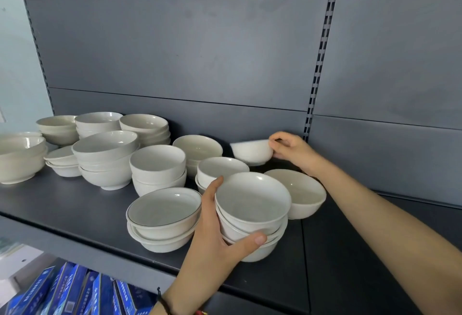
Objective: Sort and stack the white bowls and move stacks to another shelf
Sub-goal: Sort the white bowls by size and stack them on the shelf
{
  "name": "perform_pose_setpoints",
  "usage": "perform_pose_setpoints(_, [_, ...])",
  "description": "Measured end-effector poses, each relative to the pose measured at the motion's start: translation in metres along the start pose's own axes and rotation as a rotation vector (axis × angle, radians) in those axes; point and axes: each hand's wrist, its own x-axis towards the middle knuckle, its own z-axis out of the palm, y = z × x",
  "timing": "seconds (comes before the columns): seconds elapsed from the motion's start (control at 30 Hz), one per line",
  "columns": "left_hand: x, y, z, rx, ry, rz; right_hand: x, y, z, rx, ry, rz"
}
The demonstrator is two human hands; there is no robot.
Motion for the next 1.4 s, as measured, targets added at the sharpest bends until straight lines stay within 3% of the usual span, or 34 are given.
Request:
perform_pose_setpoints(0.2, [-0.002,0.004,-0.004,-0.042,-0.025,-0.003,-0.022,-0.042,0.005,0.154,0.249,-0.162])
perform_pose_setpoints(0.63, [-0.004,0.002,-0.007,-0.031,-0.067,0.022,-0.153,-0.080,0.033,0.102,0.145,-0.403])
perform_pose_setpoints(0.83, [-0.003,0.011,-0.010,-0.100,-0.070,0.060,-0.179,-0.063,0.044,0.043,0.091,-0.389])
perform_pose_setpoints(1.23, [-0.001,0.007,-0.004,-0.019,-0.069,0.102,-0.186,-0.051,0.036,-0.070,0.009,-0.374])
perform_pose_setpoints(1.3, [-0.001,0.005,-0.004,-0.006,-0.064,0.103,-0.178,-0.049,0.022,0.005,0.079,-0.276])
perform_pose_setpoints(1.4, [-0.002,0.006,-0.004,0.011,-0.073,0.107,-0.163,-0.030,-0.003,-0.018,0.339,-0.082])
